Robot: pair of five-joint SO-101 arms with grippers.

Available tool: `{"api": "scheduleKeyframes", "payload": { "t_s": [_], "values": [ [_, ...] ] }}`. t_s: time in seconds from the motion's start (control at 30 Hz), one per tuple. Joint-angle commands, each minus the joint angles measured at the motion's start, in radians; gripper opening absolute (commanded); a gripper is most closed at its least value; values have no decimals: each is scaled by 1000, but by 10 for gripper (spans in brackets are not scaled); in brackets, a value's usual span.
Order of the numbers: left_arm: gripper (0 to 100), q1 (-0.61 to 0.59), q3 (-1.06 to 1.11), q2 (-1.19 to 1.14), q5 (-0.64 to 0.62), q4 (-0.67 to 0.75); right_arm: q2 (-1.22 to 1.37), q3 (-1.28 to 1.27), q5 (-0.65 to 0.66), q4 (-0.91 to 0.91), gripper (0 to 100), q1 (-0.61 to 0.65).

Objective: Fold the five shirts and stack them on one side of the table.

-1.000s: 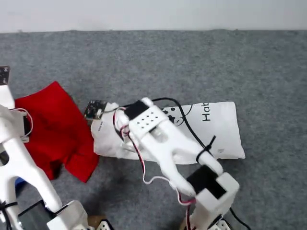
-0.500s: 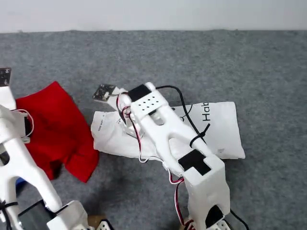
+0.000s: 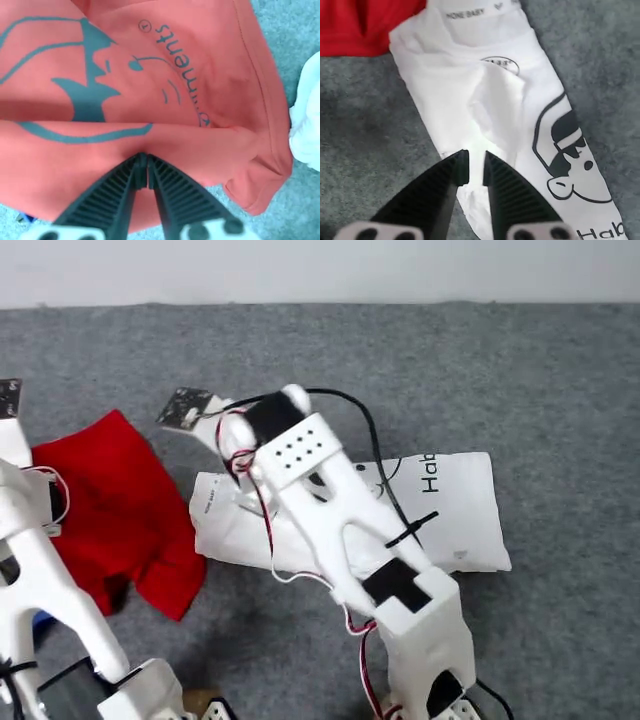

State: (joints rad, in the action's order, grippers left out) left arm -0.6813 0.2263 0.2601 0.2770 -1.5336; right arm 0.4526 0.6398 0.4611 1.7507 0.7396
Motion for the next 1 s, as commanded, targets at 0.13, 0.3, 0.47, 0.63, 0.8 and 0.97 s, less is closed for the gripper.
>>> {"api": "scheduleKeyframes", "payload": {
  "t_s": [0.13, 0.3, 0.47, 0.63, 0.8, 0.97],
  "values": [
    [15, 8, -5, 43, 0, 21, 119, 55, 34, -73, 40, 1],
    [15, 8, -5, 43, 0, 21, 252, 61, 77, -205, 40, -97],
    [15, 8, -5, 41, 0, 23, 275, 63, 72, -188, 40, -107],
    [15, 8, -5, 41, 0, 37, 219, 146, 72, -101, 40, -84],
    [15, 8, -5, 41, 0, 37, 191, 190, 71, -102, 40, -79],
    [15, 8, -5, 41, 0, 37, 286, 190, 71, -174, 40, -84]
  ]
}}
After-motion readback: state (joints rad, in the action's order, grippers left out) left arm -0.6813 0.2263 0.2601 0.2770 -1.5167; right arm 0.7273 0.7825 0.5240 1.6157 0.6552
